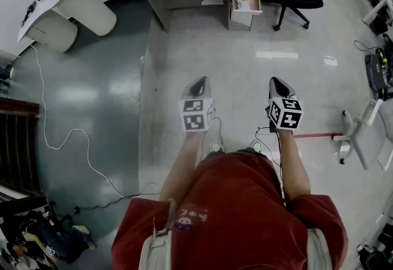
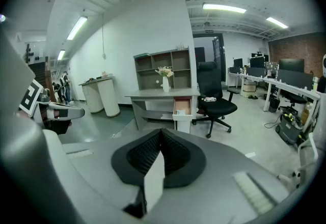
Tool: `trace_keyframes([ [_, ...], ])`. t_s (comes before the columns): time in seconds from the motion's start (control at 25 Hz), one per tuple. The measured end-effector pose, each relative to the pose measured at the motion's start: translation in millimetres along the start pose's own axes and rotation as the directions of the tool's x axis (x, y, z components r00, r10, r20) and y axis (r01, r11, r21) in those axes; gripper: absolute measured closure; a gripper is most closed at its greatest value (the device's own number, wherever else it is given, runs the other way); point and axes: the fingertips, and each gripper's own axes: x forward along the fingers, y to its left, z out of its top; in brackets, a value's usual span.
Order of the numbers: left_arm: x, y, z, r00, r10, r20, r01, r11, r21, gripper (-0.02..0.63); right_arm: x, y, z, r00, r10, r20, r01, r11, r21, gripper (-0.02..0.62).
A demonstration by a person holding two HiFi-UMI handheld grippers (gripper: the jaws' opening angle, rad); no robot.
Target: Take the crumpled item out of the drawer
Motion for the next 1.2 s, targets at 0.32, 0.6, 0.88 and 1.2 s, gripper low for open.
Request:
trace_keyframes([
  [0.32, -14, 43, -7, 1.0, -0.014, -0.005, 0.014, 1.0, 0.007, 0.609, 13, 43, -1, 1.0, -0.013, 0.005, 0.012, 1.0, 0.008, 0.594],
  [0.6, -21, 70, -16, 1.0, -0.025, -0.018, 0.025, 1.0, -0.009, 0.609, 17, 69, -4, 1.0, -0.018, 0.021, 0.017, 1.0, 0.013, 0.595],
  [0.88, -1, 72, -28, 0.998, -0.032, -0.051, 0.031, 0.999, -0.026, 0.609, 37, 59, -14, 0.999, -0.024, -0.027, 0.024, 1.0, 0.018, 0.595],
  [1.2, 54, 91, -11, 0.997, -0.011, -0.079, 0.009, 1.0, -0.023, 0.609, 95, 36, 5, 0.999, -0.008, -0.046, 0.009, 0.999, 0.033, 0.595],
])
